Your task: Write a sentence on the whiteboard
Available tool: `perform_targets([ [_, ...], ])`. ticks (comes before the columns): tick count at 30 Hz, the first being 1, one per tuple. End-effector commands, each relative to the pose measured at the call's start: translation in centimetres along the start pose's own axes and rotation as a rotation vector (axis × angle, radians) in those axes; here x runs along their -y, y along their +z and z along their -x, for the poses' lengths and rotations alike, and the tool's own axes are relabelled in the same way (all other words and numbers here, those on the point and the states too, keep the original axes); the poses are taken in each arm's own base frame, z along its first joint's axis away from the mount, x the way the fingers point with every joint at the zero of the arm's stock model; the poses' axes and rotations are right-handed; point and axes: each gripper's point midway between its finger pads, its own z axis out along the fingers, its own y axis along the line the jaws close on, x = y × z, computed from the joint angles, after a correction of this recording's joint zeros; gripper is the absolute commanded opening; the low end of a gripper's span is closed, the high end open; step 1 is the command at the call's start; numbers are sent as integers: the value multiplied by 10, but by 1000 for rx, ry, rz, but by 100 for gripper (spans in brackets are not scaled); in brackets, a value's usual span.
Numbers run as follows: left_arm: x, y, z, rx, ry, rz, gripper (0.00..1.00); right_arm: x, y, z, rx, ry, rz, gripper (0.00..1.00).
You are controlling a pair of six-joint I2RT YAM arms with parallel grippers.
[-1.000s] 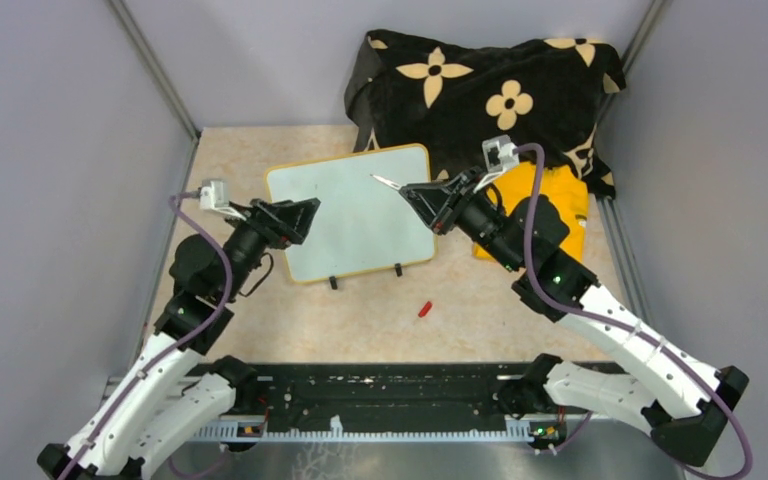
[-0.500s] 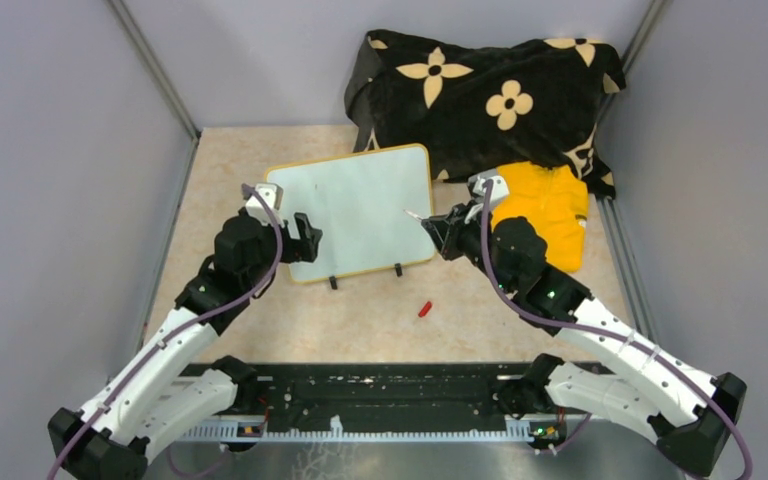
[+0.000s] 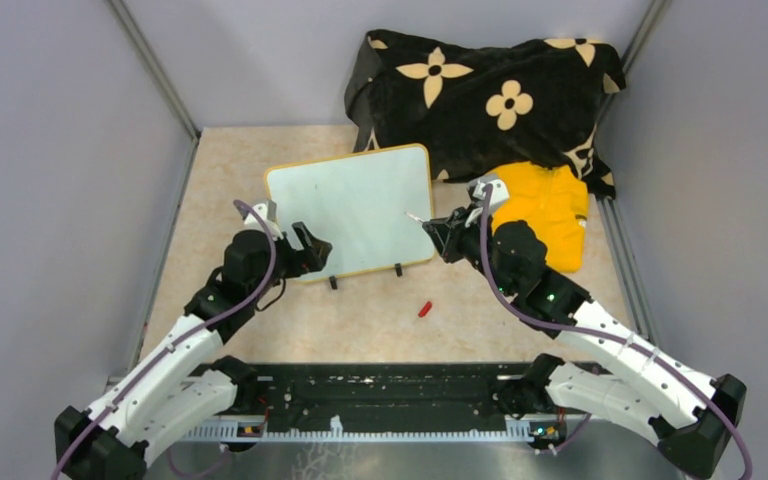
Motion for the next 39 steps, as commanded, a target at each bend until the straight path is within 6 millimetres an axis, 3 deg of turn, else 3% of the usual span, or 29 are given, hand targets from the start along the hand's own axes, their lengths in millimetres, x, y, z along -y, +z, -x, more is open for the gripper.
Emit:
perform_targets([
  [1,-13,5,-25,-106,-19,69,99,-8,-1,21,69,5,37,0],
  [3,-13,7,-39,-173,-15,68,99,-9,-1,19,65,6,42,0],
  [6,3,5,-63,-296,7,-44,92,-9,-1,17,63,9,45,0],
  [14,15,0,-99,-389,63,-91,76,-8,-3,18,66,-4,42,0],
  [21,-10,10,-135,-467,133,136,69,-7,-5,19,67,-8,36,0],
  [26,-28,19,-143,-438,112,227,68,-4,-8,21,71,-20,24,0],
  [32,-27,37,-145,-421,124,238,66,-1,-10,23,78,-35,12,0],
  [39,-39,53,-146,-387,122,334,58,1,-11,21,74,-40,6,0],
])
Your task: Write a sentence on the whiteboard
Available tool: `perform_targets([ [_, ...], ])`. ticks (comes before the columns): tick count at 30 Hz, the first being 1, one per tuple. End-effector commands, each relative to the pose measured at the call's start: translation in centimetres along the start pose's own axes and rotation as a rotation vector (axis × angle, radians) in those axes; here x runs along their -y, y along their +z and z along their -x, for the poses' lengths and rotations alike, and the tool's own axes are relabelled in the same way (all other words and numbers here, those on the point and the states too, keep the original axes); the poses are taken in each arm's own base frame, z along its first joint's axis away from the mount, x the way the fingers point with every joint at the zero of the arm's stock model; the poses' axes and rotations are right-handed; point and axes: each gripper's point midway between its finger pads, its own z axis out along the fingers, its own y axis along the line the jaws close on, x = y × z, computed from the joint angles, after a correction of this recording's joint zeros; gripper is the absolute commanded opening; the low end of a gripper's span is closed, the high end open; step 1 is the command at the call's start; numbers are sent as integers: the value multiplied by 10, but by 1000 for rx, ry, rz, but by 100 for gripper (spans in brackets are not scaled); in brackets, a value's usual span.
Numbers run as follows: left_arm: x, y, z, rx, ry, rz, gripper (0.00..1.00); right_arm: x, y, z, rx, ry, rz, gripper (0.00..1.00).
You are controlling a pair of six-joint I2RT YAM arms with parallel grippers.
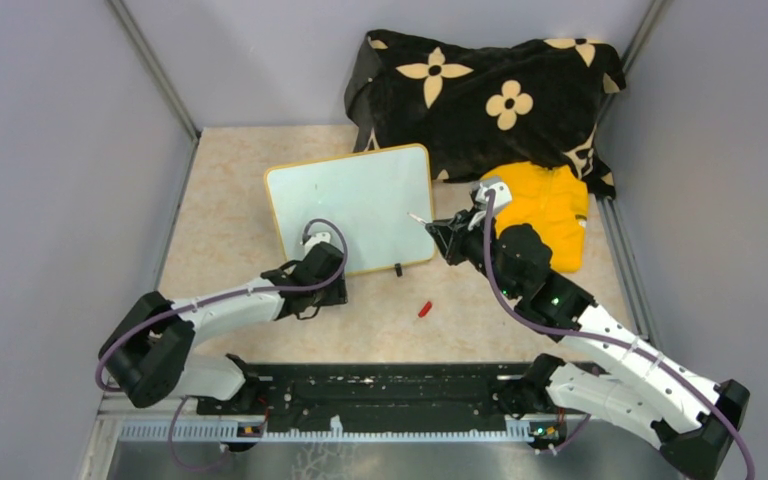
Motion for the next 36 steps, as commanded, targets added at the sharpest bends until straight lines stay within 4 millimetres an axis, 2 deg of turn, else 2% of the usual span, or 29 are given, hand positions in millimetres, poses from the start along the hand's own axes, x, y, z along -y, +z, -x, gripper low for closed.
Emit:
perform_targets([
  [1,1,8,18,71,-49,51,56,1,-5,19,62,-6,-7,0],
  [16,9,14,33,119,-50,40,38,1,-3,16,60,-4,-7,0],
  [24,18,15,37,129,-20,31,24,2,-5,14,57,0,-9,0],
  [34,30,15,24,106,24,5,0,4,-8,13,58,2,-16,0],
  [36,34,15,22,102,26,-7,0,4,-8,13,58,3,-16,0],
])
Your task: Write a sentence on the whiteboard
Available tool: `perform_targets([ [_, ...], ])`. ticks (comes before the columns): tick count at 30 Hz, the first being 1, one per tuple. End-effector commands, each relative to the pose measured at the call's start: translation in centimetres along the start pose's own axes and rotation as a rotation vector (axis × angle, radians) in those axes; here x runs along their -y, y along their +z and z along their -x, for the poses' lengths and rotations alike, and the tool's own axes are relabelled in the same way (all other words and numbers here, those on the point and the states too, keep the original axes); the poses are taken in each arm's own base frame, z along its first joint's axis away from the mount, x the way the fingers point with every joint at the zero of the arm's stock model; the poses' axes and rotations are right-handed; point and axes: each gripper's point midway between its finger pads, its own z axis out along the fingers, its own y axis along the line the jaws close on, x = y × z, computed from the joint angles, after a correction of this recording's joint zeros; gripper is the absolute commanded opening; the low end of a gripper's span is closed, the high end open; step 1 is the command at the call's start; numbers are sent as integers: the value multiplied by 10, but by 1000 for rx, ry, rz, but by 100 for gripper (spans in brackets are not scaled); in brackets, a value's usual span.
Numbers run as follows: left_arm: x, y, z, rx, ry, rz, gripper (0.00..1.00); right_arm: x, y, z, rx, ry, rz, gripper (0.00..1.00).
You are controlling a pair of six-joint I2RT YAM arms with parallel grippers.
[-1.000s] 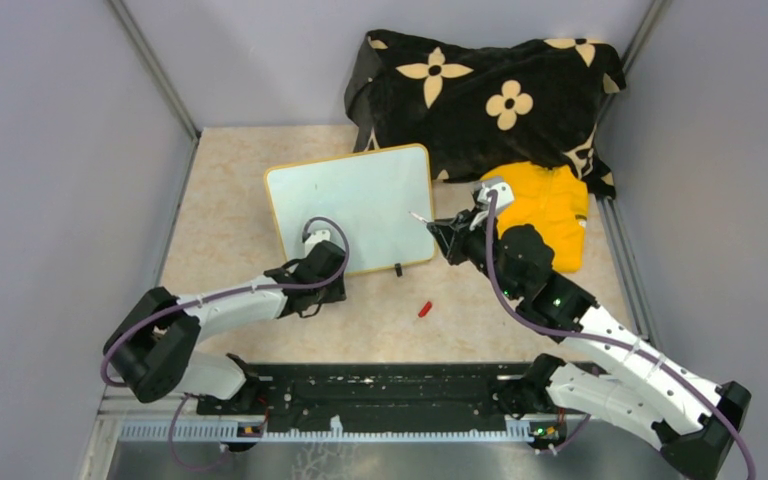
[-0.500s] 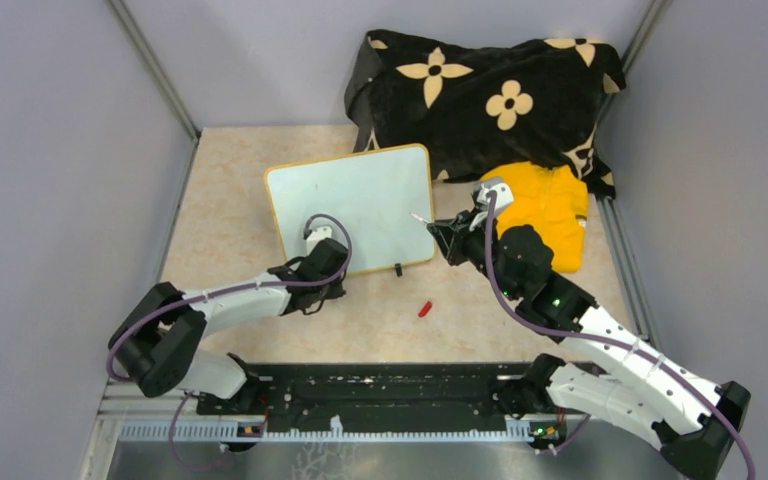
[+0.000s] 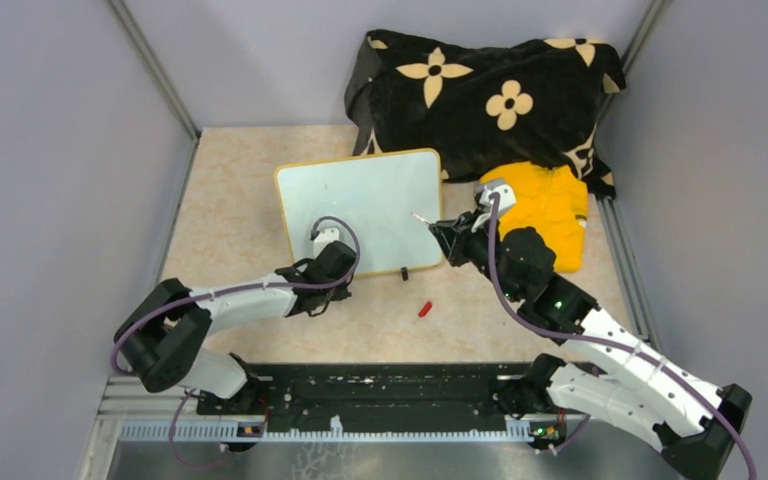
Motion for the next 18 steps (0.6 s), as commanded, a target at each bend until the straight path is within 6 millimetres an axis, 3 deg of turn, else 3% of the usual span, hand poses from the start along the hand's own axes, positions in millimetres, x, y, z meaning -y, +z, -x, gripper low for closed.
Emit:
perform_targets([
  [1,26,-4,4,14,7,-70,0,1,-3,12,44,9,-5,0],
  [18,76,1,-23,-68,-143,-48,0,5,-10,12,51,6,-17,0],
])
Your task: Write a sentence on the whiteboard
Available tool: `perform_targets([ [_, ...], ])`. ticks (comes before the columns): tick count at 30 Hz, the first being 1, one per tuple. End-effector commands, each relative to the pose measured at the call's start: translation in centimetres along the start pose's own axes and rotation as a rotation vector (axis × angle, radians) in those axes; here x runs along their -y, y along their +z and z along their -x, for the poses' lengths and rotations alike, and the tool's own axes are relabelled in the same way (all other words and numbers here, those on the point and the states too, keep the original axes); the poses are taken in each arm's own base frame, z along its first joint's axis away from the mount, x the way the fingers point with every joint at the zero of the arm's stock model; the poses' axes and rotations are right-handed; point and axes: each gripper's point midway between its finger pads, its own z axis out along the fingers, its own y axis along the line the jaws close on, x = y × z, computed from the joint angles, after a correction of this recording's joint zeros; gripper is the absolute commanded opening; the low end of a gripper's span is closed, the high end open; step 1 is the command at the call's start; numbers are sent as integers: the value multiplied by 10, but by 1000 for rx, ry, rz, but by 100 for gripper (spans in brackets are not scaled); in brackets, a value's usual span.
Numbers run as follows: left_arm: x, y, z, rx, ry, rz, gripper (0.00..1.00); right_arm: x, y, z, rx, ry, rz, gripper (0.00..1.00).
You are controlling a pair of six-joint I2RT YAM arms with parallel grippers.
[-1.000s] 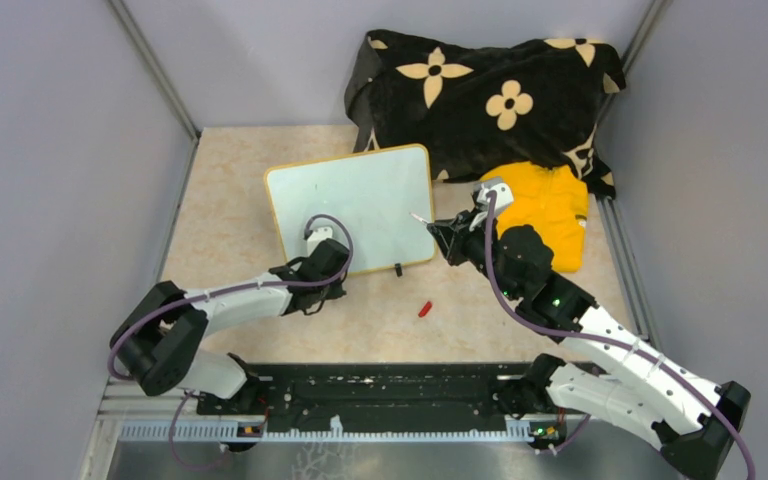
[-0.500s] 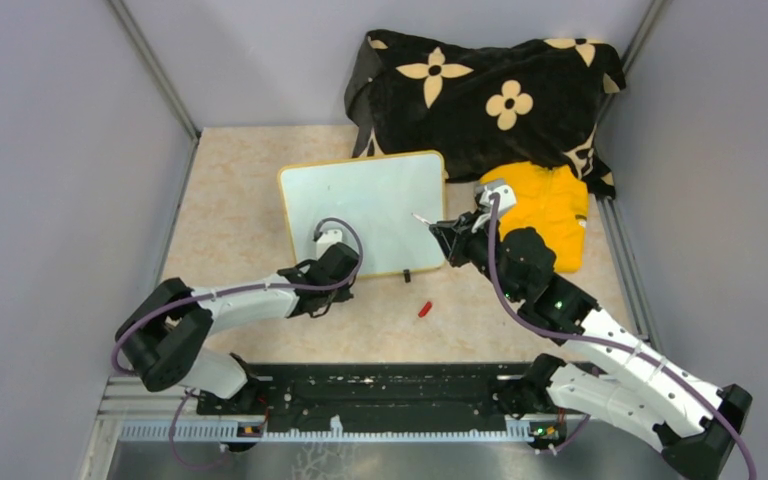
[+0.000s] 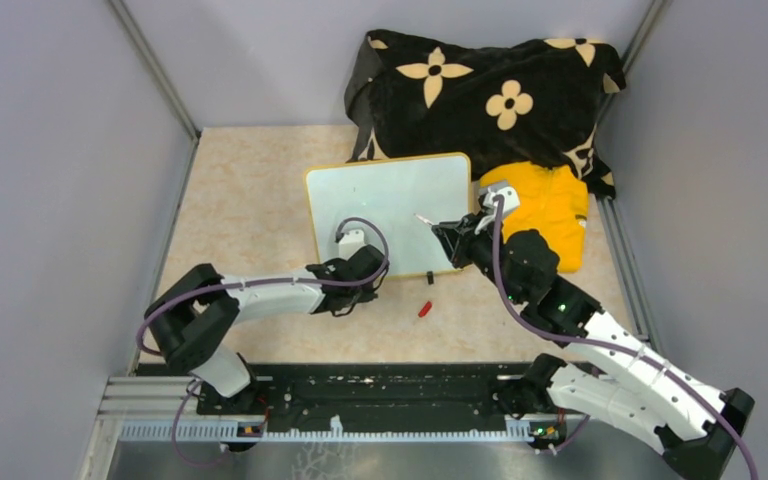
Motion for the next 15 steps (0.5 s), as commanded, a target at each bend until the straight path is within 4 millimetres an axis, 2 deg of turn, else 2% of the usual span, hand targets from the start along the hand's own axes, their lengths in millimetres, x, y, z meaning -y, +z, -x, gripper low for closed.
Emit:
perform_targets([
  [1,19,2,-11,-45,-114,1,0,2,-6,12,44,6,-8,0],
  [9,22,0,-17,-47,-115,29,1,3,-10,15,52,4,-12,0],
  [12,20,-1,-20,-56,-106,27,14,3,-10,16,52,4,-10,0],
  [15,18,-2,-23,-64,-91,15,36,3,-11,17,53,4,-10,0],
])
